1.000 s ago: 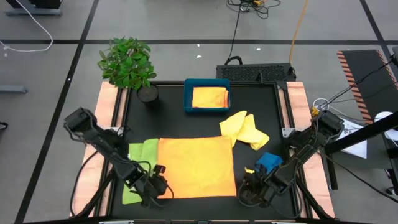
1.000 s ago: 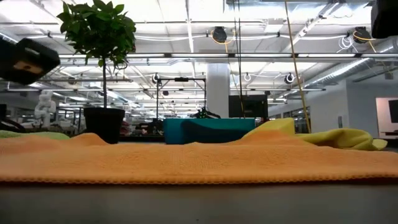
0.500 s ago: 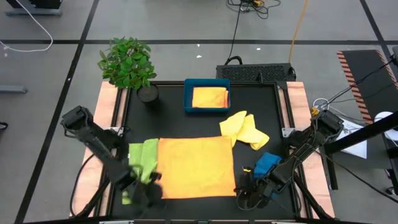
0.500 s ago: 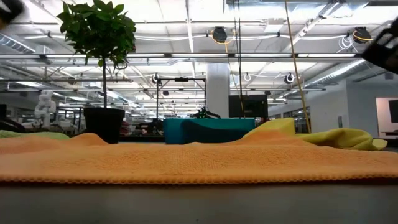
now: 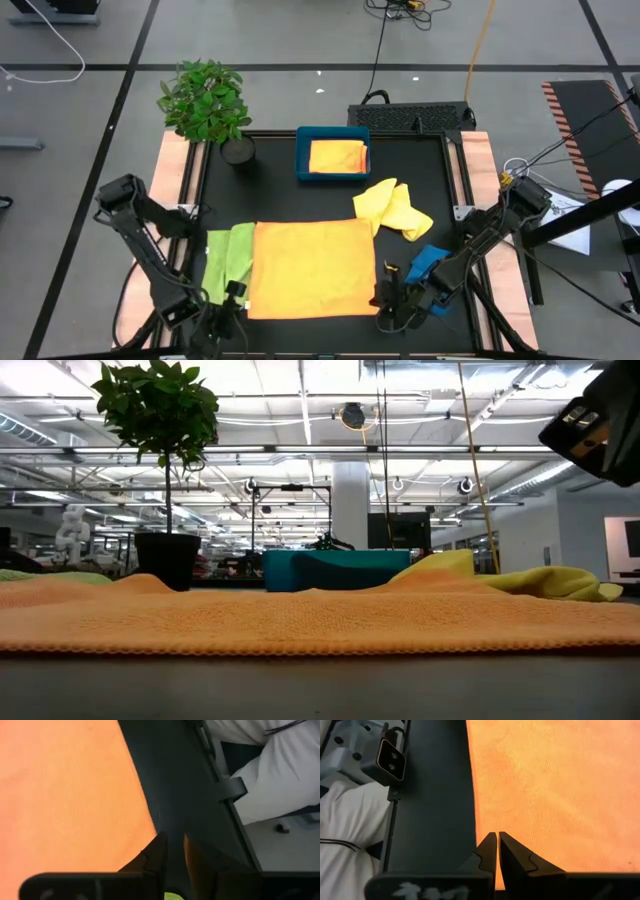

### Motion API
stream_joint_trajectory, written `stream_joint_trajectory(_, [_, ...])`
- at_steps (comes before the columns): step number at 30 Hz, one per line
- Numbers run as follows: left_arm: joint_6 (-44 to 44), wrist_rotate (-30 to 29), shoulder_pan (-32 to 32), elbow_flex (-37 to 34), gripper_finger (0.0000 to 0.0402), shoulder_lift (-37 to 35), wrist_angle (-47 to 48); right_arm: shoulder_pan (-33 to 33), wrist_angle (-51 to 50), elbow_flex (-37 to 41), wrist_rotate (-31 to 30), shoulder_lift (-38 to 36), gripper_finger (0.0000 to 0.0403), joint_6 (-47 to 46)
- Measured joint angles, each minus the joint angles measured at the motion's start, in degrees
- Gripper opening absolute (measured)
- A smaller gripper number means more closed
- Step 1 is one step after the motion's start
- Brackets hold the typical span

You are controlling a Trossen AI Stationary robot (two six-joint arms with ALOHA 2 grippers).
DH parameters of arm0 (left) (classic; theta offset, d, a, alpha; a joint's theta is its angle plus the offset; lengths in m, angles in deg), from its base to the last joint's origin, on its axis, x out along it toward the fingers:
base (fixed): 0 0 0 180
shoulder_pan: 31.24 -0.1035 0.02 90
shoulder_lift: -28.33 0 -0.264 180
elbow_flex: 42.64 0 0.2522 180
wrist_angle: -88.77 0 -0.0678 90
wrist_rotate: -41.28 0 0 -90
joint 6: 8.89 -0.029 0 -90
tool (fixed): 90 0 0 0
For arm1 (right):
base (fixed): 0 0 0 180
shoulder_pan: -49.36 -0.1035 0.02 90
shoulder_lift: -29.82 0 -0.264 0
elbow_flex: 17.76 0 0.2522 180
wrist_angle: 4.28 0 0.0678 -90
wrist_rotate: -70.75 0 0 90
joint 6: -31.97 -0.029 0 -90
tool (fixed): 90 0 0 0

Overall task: Fold microfiber towels
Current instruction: Fold the orange microfiber towel

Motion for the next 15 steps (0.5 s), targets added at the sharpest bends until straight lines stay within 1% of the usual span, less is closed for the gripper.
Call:
stream_joint_trajectory(4, [-1.24, 0.28, 0.07, -0.52, 0.0073, -0.02, -2.35, 0.48, 0.02, 0.00, -0.01, 0.00, 0.0010, 2.33])
stream_joint_trajectory(8, [-4.63, 0.30, 0.10, -0.58, 0.0092, -0.06, -5.46, 0.74, 0.04, 0.00, -0.03, 0.00, 0.0010, 4.75])
stream_joint_trajectory(12, [-6.80, 0.30, 0.05, -0.58, 0.0126, -0.06, -7.56, 0.74, 0.04, 0.00, -0.07, 0.00, 0.0010, 6.93])
stream_joint_trajectory(15, [-7.93, 0.30, 0.07, -0.58, 0.0161, -0.08, -6.38, 0.81, 0.04, 0.00, -0.07, 0.00, 0.0010, 8.51])
